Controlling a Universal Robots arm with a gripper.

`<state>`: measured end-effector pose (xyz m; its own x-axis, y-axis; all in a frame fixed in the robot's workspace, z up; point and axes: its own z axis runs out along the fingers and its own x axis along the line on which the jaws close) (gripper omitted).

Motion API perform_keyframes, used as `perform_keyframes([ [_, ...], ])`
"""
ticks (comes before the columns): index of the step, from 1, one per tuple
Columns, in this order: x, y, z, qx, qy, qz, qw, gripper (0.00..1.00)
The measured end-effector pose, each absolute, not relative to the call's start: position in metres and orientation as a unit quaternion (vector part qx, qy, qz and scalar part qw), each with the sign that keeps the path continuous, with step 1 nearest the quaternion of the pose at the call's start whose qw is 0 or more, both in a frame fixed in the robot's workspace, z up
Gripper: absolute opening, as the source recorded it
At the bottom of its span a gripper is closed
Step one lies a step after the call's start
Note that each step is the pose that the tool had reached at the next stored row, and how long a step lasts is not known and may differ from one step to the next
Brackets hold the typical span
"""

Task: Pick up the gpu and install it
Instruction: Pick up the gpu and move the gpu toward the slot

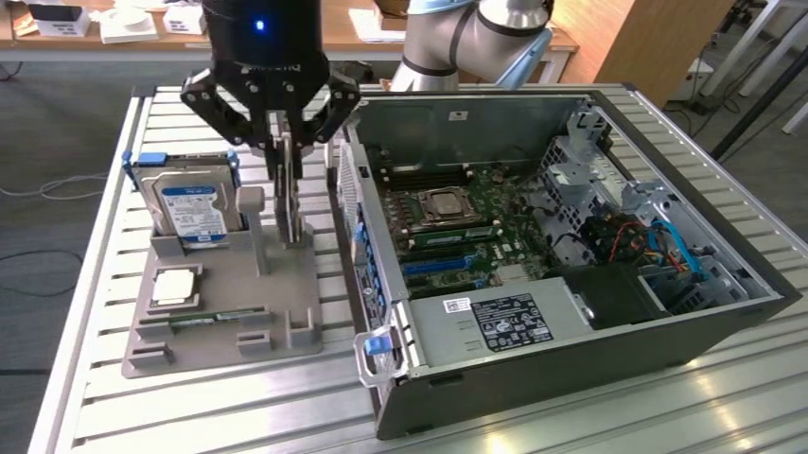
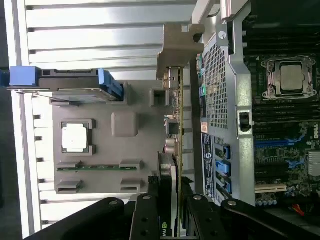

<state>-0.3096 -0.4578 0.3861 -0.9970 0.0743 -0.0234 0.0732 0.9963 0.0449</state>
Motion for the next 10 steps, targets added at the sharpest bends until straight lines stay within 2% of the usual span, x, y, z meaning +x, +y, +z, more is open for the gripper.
perform_keyframes([
  [2, -0.31, -0.458, 0.424, 0.037, 0.999, 0.022, 0.013, 0.27],
  [10, -0.31, -0.458, 0.449, 0.037, 0.999, 0.022, 0.013, 0.27],
])
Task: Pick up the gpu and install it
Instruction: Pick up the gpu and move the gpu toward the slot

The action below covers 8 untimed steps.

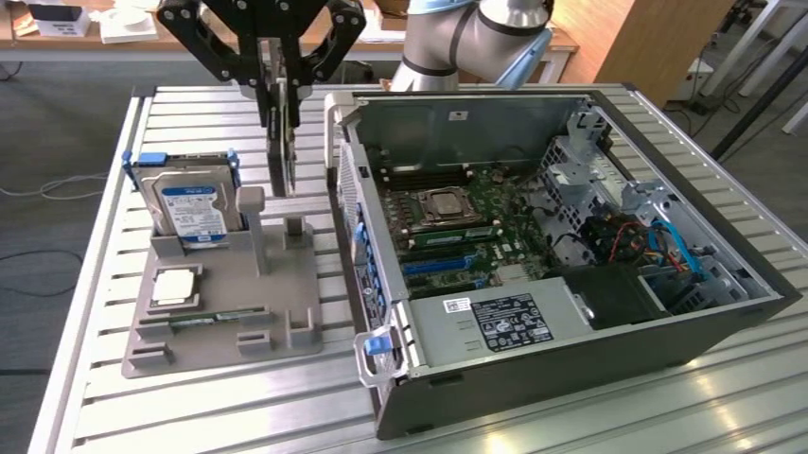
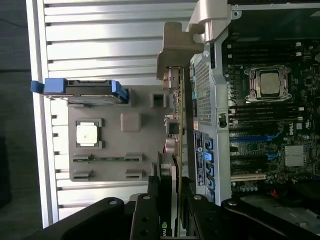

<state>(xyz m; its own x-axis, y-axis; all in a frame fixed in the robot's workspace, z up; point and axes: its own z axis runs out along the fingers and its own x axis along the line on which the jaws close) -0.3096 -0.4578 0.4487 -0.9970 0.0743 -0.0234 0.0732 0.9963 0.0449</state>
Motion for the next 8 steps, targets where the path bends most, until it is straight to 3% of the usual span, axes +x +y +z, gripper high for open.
perform_keyframes([
  [8, -0.3043, -0.4579, 0.4488, 0.037, 0.999, 0.022, 0.012, 0.27],
])
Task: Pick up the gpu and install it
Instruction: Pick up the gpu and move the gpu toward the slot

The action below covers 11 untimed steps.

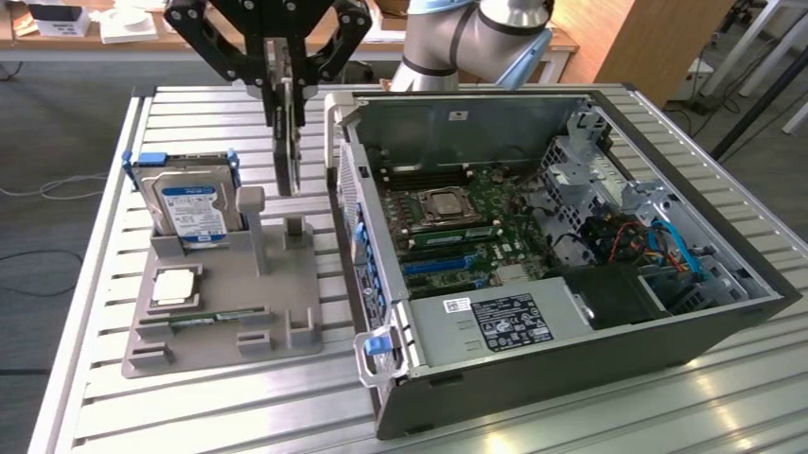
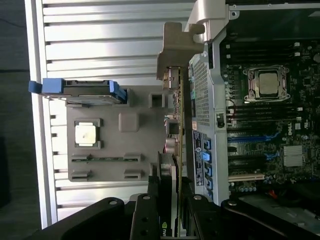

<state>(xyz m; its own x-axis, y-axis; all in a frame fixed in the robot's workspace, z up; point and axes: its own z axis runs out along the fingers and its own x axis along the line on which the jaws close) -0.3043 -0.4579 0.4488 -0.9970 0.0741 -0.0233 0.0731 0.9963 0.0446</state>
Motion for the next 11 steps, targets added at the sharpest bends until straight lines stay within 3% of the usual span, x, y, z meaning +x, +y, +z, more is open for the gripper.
perform_keyframes([
  [11, -0.263, -0.458, 0.449, 0.036, 0.999, 0.022, 0.013, 0.27],
])
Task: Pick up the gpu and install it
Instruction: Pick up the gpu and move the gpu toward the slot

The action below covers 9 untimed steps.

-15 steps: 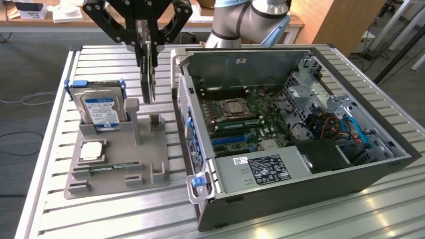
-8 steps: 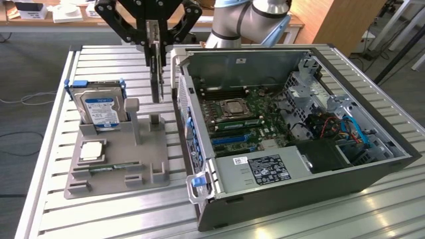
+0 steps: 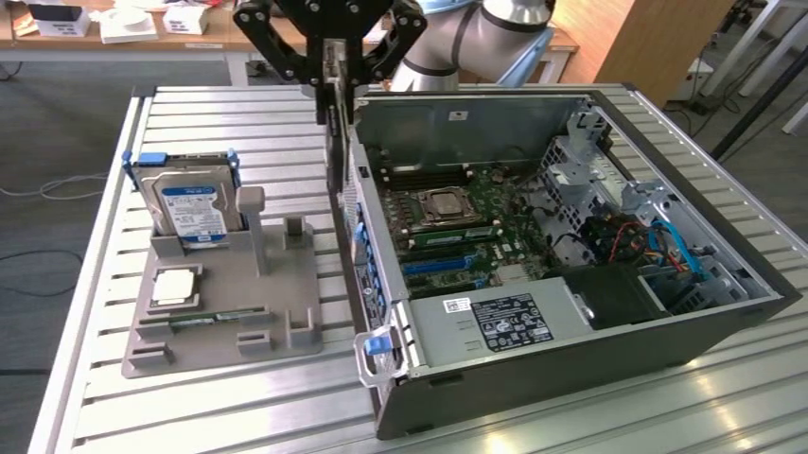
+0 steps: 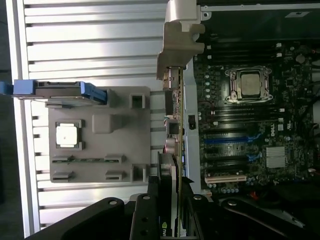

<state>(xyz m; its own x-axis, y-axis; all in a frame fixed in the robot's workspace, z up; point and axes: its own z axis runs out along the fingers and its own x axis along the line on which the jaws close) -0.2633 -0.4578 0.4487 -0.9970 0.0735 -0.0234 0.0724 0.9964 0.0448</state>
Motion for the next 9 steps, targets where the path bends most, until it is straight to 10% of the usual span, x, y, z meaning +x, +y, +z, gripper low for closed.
perform_keyframes([
  [9, -0.226, -0.458, 0.449, 0.036, 0.999, 0.022, 0.012, 0.27],
])
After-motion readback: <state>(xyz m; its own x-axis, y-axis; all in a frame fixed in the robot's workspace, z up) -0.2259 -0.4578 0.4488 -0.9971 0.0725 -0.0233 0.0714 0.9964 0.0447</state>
